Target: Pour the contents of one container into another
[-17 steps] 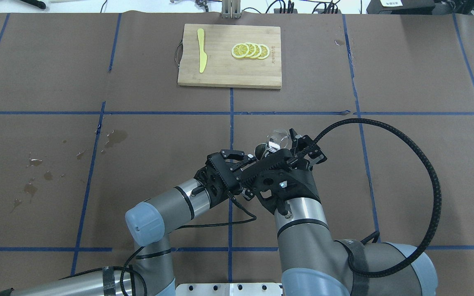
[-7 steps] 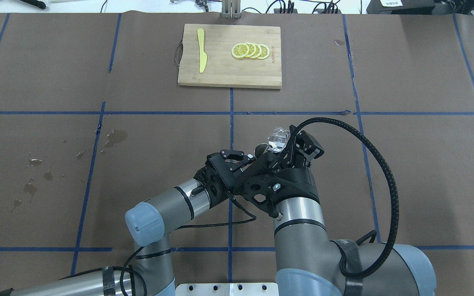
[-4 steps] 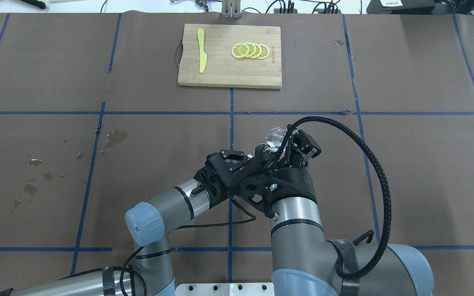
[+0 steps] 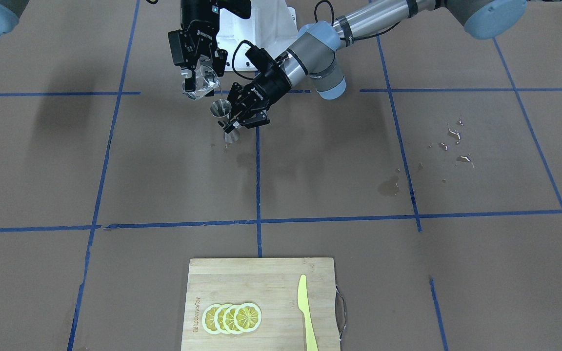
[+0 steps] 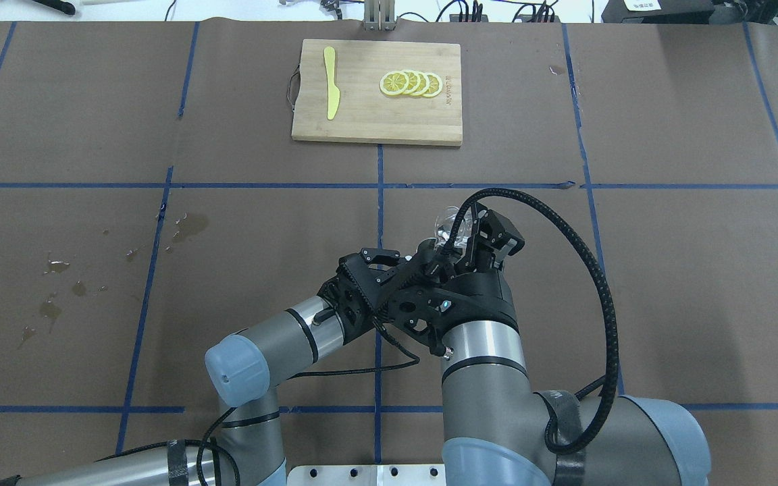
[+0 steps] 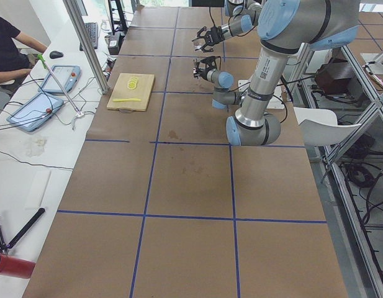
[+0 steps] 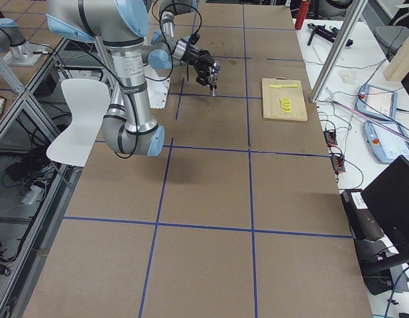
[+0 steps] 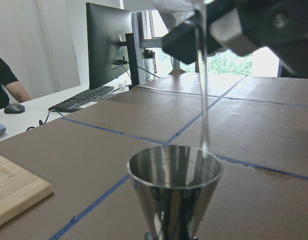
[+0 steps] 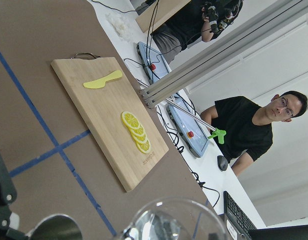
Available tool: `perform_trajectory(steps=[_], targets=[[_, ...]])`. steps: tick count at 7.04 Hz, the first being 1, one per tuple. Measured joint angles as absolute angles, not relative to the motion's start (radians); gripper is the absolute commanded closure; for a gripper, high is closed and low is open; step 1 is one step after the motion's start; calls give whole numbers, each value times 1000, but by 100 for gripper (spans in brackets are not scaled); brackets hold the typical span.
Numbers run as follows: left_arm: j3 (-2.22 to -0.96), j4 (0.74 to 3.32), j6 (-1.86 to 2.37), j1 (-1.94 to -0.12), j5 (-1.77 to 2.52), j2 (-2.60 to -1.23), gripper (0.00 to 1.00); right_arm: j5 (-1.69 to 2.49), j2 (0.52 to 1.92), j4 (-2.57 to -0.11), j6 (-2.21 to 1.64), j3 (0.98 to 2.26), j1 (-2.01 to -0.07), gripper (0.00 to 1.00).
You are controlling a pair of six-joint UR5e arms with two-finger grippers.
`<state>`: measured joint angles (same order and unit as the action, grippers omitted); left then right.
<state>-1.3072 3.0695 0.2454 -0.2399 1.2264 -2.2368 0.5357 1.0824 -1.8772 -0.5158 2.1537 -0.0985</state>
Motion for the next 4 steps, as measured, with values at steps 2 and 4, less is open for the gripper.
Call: perform_trajectory(steps=[2,4], targets=[[-1310,3069,245,-236,1226,-2235,100,536,1078,-1881,-498,2151,-100,89],[-1313,3069,245,-234,1226,-2234,100,537,1077,-1882,-478,2150,-102,89]])
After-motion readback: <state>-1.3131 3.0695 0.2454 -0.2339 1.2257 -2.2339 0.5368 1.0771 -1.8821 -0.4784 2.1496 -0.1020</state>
